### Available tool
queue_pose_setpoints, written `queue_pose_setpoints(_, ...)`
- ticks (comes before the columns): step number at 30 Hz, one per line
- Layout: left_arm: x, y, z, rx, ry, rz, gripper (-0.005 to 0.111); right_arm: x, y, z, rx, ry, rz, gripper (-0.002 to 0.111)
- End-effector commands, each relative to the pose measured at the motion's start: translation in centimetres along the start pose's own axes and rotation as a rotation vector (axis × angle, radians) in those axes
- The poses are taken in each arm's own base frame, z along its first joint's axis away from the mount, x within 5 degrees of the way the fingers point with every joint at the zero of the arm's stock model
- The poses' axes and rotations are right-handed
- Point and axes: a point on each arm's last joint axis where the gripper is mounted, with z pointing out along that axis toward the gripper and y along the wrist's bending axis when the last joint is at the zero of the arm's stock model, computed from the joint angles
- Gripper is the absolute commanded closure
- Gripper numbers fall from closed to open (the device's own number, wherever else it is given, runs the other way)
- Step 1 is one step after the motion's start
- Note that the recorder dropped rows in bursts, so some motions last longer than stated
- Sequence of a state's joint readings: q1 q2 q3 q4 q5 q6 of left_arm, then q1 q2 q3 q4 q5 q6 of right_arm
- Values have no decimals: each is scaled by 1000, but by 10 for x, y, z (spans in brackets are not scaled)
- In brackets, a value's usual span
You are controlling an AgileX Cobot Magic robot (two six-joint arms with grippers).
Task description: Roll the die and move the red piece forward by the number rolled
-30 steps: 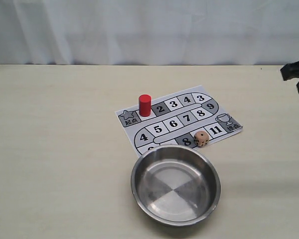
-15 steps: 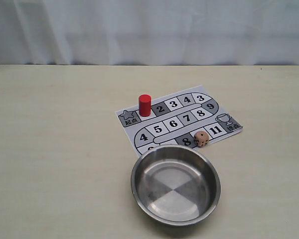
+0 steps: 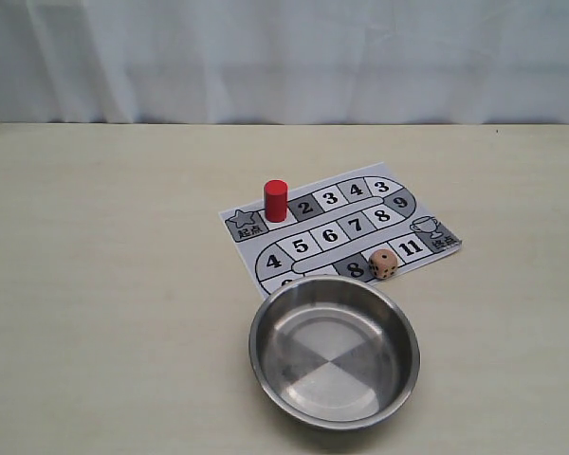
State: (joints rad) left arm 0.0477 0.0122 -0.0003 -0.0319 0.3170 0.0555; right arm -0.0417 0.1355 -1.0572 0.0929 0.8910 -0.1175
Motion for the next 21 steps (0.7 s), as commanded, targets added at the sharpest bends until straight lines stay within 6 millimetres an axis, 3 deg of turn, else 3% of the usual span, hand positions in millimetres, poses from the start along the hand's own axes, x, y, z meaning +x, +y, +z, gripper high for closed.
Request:
queue_pose_setpoints(1,-1,0,0,0,-9,1,107,12,3,-29,6,-25,-13,104)
queue_pose_setpoints(3,-1,0,0,0,-9,1,107,16,4,-40,5,-34,-16,104)
queue_pose_setpoints(12,-1,0,0,0,-9,1,107,26,6,-41,-20,76,-9,104)
queue_pose_setpoints(16,-1,0,0,0,-9,1,107,29,5,-30,-13,40,-5,104)
queue_pose_setpoints(21,-1,0,0,0,-9,1,107,48,2,2,7,12,1,104)
